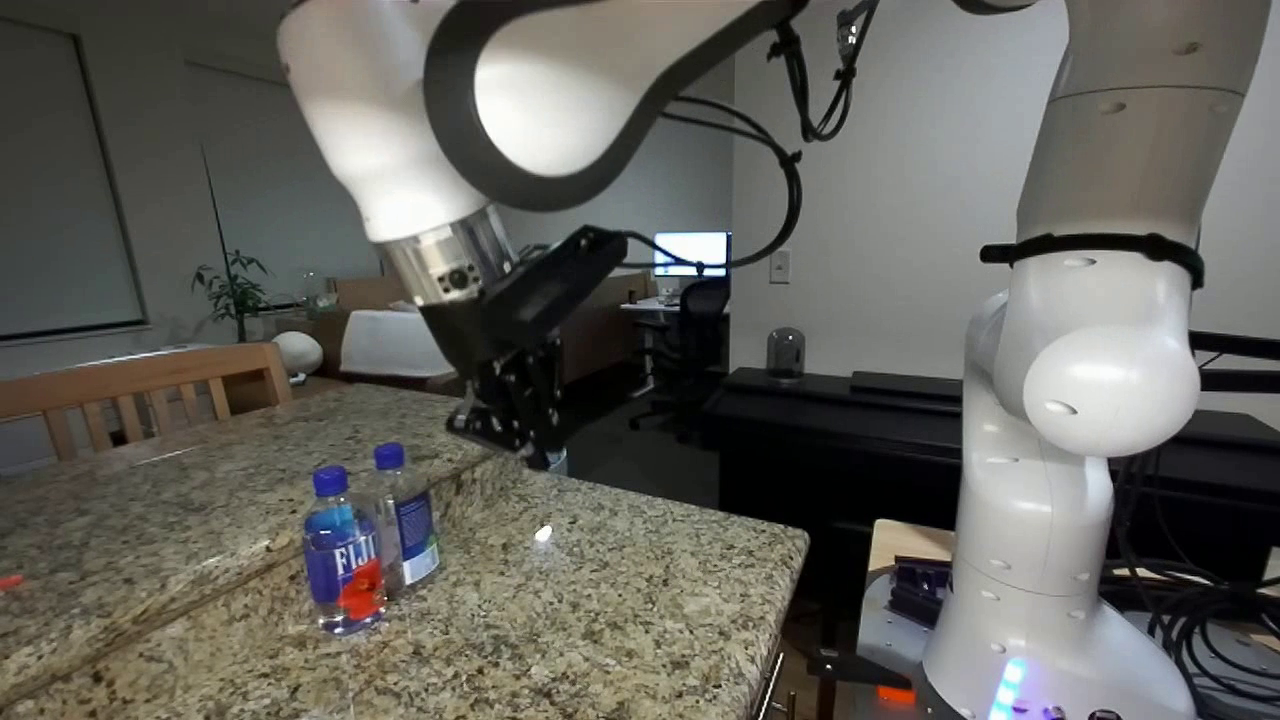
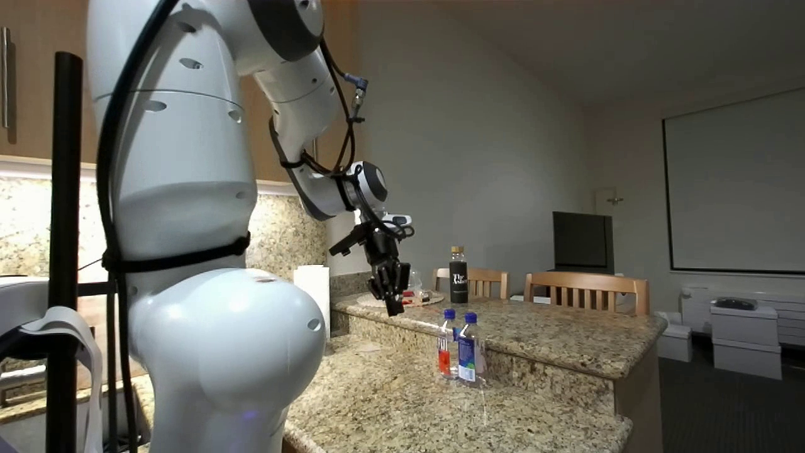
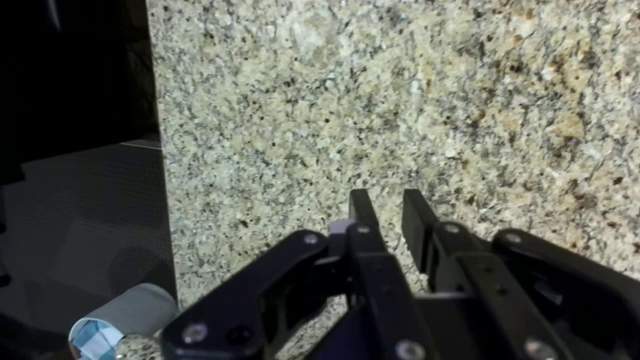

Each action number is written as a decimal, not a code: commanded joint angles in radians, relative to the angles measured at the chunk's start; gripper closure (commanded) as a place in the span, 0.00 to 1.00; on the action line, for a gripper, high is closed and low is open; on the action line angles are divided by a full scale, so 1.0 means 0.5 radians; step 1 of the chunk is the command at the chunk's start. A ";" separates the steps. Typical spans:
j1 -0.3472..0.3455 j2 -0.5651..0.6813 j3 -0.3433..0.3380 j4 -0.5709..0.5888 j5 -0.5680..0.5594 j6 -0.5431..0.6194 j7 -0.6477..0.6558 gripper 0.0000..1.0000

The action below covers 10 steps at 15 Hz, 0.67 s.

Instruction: Place the water bottle on the left upright.

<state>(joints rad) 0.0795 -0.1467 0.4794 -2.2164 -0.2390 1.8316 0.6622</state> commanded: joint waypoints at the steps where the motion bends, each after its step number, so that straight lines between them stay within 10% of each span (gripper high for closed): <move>1: 0.109 -0.152 -0.218 -0.007 0.035 -0.095 -0.123 0.47; 10: 0.142 -0.296 -0.444 -0.125 0.261 0.118 -0.116 0.00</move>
<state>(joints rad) 0.1455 -0.2401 0.2987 -2.2187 -0.1890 1.8220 0.6330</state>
